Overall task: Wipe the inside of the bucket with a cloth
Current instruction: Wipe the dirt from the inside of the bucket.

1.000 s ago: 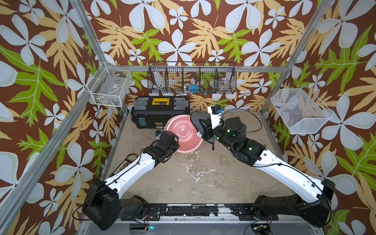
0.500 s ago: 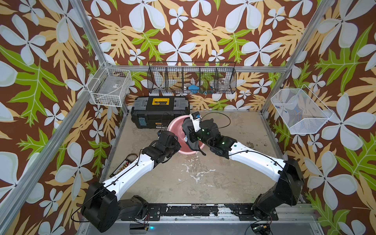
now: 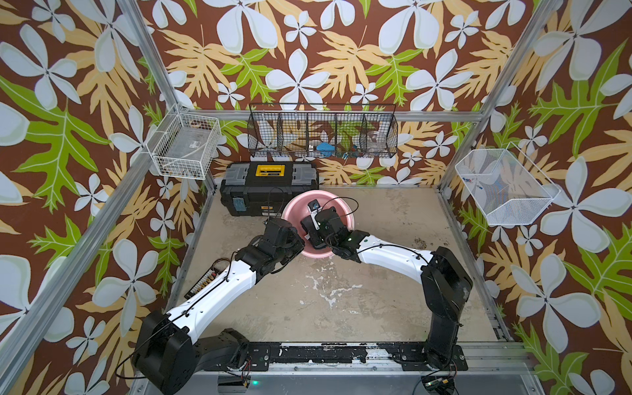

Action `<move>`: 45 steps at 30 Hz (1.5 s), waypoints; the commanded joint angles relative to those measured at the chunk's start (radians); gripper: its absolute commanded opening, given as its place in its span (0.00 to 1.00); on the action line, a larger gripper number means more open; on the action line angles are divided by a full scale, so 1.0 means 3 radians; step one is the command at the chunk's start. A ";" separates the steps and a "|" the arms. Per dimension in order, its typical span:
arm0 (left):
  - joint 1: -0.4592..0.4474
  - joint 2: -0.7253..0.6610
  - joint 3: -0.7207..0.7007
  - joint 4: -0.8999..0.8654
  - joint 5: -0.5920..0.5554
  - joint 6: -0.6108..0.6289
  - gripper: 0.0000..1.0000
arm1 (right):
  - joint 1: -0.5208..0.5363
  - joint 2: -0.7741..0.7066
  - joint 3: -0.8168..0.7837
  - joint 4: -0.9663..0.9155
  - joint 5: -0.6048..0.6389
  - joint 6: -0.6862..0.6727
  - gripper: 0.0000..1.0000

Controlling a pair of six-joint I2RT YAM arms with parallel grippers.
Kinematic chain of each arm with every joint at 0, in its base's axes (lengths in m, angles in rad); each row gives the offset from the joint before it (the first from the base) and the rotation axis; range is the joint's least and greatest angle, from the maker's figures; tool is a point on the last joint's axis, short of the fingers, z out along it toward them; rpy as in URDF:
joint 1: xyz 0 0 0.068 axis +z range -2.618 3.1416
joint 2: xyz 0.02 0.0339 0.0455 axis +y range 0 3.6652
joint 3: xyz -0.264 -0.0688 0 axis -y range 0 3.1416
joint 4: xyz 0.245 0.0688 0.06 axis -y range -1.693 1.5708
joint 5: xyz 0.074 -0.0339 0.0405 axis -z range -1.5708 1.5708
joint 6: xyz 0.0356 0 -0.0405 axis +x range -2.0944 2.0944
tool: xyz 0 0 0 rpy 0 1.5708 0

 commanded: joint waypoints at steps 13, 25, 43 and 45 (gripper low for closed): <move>0.0003 0.0048 0.0129 0.0059 -0.0291 0.0173 0.00 | 0.0021 0.0446 0.0676 -0.1251 -0.0368 0.0105 0.00; 0.0003 0.0217 0.0371 -0.0165 -0.0612 0.0296 0.00 | 0.0021 -0.0244 0.0341 -0.1435 -0.1420 0.0299 0.00; 0.0003 0.0385 0.0539 -0.0287 -0.0667 0.0376 0.00 | -0.0027 -0.1630 -0.0042 -0.1577 -0.1995 0.0300 0.00; 0.0003 0.0388 0.0572 -0.0323 -0.0667 0.0390 0.00 | -0.0112 -0.1952 -0.0079 -0.1522 -0.1935 0.0303 0.00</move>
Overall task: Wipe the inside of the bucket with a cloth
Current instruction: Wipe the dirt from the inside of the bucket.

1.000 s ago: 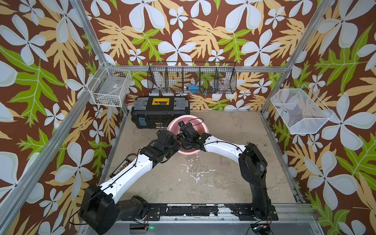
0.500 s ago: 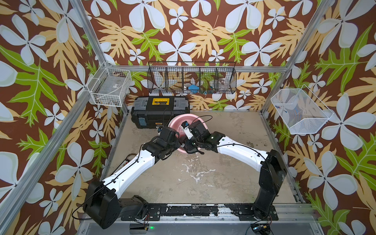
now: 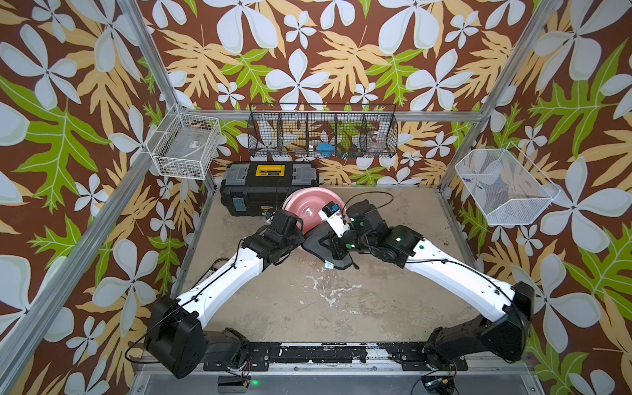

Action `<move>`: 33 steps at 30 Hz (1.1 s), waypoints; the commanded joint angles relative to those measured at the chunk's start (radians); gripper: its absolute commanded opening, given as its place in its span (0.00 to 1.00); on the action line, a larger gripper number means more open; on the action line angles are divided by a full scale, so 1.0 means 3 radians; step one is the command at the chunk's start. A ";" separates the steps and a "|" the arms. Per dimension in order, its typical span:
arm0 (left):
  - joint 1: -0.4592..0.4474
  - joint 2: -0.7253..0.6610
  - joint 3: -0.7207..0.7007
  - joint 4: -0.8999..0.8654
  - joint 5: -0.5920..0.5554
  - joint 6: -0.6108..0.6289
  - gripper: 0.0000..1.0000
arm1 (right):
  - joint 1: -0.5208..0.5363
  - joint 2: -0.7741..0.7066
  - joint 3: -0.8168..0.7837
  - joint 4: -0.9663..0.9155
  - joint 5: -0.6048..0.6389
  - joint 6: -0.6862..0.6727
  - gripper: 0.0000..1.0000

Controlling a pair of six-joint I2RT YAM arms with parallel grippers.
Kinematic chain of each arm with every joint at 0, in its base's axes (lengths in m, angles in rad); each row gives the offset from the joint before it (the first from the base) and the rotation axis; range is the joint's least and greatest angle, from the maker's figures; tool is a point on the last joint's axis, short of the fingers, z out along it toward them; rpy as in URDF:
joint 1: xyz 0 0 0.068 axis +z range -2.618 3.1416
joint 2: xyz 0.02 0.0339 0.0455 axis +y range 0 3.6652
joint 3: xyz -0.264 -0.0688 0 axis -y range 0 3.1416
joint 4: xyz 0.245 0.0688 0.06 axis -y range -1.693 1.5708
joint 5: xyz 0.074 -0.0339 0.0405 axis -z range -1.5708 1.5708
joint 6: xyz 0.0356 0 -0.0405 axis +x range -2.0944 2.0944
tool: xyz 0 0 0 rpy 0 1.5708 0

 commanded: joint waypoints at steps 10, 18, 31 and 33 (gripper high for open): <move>0.0027 -0.0021 0.0150 -0.0145 0.0142 0.0021 0.00 | -0.0300 -0.1102 -0.0416 0.0249 0.1536 -0.0241 0.00; 0.0056 0.0291 0.0528 -0.0822 0.0688 0.0145 0.00 | -0.0397 -0.1197 -0.1152 0.0543 0.2466 -0.0063 0.00; 0.0080 0.0216 0.0566 -0.1612 0.0947 0.0302 0.00 | -0.0751 -0.0703 -0.1669 0.0778 0.2463 0.0470 0.00; 0.0087 0.0237 0.0550 -0.1680 0.0996 0.0362 0.00 | -0.0756 -0.0594 -0.1674 0.0825 0.2434 0.0488 0.00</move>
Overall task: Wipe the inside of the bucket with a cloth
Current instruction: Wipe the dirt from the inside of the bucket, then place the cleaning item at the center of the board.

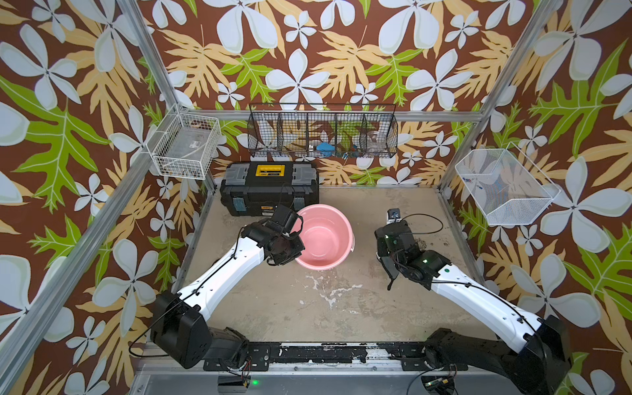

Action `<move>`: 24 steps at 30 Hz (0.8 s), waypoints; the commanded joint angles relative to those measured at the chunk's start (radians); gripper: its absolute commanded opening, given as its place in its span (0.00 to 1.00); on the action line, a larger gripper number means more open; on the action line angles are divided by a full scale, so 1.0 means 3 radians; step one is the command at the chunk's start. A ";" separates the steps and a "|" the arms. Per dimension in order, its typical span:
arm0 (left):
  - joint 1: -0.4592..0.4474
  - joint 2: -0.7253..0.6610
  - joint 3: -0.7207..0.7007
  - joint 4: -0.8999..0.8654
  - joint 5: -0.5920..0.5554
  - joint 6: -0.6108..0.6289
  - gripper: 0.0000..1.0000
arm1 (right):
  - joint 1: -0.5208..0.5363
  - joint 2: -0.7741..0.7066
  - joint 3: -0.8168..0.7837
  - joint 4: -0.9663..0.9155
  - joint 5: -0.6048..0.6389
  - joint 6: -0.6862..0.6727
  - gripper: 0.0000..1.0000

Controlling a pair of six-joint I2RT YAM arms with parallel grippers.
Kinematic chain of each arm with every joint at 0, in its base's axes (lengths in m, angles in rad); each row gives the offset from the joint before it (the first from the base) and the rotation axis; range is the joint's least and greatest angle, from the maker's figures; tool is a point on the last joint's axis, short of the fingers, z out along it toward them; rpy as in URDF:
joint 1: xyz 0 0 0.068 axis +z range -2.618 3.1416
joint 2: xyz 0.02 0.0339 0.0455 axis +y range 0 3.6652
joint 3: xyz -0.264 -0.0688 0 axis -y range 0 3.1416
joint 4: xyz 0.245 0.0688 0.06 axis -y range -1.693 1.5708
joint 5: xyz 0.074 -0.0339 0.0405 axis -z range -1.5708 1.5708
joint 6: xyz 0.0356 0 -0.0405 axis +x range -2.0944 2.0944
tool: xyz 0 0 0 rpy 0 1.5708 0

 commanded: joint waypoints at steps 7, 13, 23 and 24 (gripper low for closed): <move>0.0033 -0.0008 -0.0061 -0.0256 0.0208 0.0216 0.00 | -0.0191 0.0550 0.0046 0.0276 -0.0140 0.0266 0.00; 0.0052 0.0078 -0.0094 -0.0274 0.0281 0.0325 0.00 | -0.0446 0.0902 0.0099 0.0166 -0.0267 0.0335 0.00; 0.0140 0.0220 -0.0117 -0.0152 0.0500 0.0400 0.00 | -0.0539 0.0953 -0.0088 0.0310 -0.0453 0.0421 0.00; 0.0140 0.0227 -0.0090 -0.0163 0.0486 0.0398 0.00 | -0.0536 0.0947 -0.0097 0.0316 -0.0461 0.0426 0.00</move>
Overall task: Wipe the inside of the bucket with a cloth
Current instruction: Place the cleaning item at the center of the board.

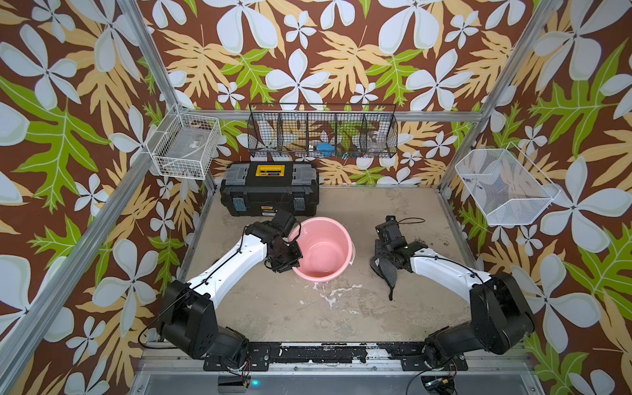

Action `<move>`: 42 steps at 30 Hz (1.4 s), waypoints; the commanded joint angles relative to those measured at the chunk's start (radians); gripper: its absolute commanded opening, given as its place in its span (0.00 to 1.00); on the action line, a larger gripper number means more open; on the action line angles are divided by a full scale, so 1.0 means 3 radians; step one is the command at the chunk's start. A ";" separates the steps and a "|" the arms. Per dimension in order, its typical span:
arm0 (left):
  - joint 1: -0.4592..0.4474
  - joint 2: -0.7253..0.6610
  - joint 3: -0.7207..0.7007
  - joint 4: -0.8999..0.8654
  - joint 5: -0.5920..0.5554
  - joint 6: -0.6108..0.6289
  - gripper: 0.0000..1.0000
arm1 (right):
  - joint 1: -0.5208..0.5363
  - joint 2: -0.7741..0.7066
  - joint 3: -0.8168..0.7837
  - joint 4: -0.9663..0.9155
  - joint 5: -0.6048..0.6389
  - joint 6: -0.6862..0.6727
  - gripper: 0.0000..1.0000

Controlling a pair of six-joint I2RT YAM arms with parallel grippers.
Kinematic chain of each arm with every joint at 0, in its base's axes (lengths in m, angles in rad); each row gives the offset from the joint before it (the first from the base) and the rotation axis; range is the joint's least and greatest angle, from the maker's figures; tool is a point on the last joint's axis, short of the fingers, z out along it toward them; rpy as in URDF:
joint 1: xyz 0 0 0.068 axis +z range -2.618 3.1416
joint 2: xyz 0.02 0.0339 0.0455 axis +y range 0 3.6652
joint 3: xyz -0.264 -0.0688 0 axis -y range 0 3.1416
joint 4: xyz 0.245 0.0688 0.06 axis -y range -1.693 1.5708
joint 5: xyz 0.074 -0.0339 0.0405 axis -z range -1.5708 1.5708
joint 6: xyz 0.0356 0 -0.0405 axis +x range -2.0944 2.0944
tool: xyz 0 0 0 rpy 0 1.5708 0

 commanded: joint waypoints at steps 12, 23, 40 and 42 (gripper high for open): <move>0.0005 -0.0014 0.0365 -0.0227 -0.0040 0.0025 0.02 | -0.0126 -0.0304 -0.0254 0.0164 -0.0007 0.0201 0.00; 0.0005 0.0066 0.0388 -0.0367 -0.0037 0.0103 0.07 | -0.0204 -0.0226 -0.0425 0.0277 -0.0147 0.0286 0.03; 0.0005 0.0235 0.0406 -0.0392 -0.0091 0.0145 0.17 | -0.0241 -0.0108 -0.0417 0.0278 -0.0025 0.0213 1.00; 0.0005 0.0253 0.0419 -0.0395 -0.0087 0.0154 0.18 | -0.0244 -0.0145 -0.0378 0.0249 -0.0029 0.0199 1.00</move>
